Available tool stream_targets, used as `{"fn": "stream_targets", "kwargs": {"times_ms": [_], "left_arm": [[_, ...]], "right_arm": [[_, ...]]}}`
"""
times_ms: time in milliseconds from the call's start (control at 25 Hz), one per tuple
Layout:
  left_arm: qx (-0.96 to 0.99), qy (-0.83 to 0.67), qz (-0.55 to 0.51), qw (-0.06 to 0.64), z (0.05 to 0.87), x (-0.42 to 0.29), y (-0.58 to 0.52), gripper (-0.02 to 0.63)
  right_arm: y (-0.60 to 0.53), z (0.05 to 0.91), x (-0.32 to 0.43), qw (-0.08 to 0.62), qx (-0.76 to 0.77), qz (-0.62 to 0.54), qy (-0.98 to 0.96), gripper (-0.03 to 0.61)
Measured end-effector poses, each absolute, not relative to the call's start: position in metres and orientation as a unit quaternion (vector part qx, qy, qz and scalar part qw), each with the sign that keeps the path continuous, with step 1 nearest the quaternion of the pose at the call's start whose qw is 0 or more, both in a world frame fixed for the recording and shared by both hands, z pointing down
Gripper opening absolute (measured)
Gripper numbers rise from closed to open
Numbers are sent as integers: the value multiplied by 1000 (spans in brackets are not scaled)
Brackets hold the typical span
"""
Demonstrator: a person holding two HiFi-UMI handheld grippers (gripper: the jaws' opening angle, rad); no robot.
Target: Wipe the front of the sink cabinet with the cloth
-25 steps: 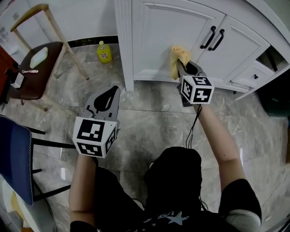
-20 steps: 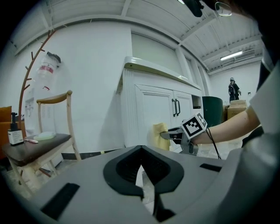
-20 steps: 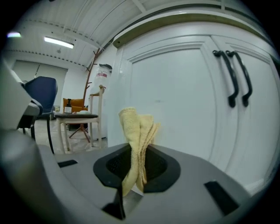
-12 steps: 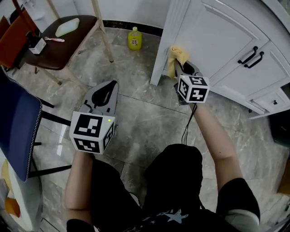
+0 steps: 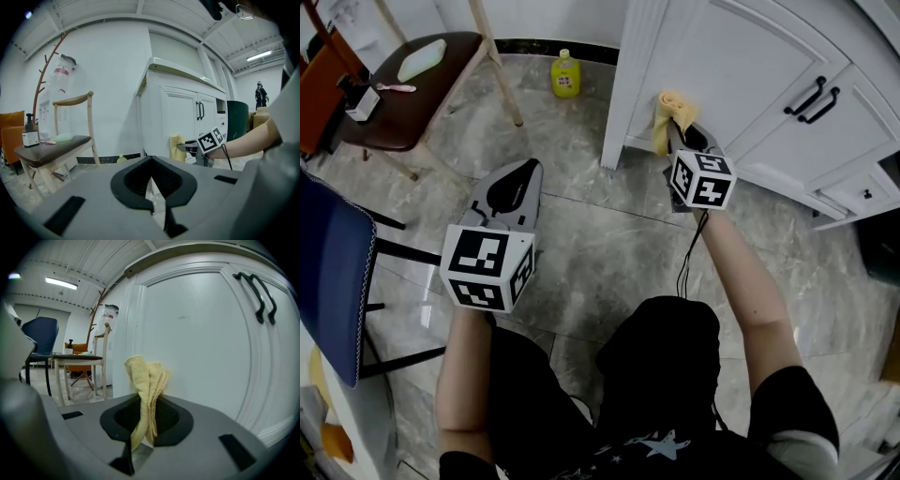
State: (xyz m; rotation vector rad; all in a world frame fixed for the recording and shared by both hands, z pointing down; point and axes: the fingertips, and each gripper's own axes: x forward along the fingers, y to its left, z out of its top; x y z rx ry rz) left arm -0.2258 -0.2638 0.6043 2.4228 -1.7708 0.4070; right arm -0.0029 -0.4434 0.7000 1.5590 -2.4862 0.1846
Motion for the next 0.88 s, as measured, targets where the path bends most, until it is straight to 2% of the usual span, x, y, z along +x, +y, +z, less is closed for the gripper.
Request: {"fn": "stream_targets", "kwargs": {"times_ms": [520,880], "left_arm": [[849,-508,133,61,620,-125,-289,15],[849,-506,139,64,624,-120,-287,15]], "right_arm": [[-438,709,171,97,646,87,-752,63],[-431,720,202,86,674,106,-726,63]]}}
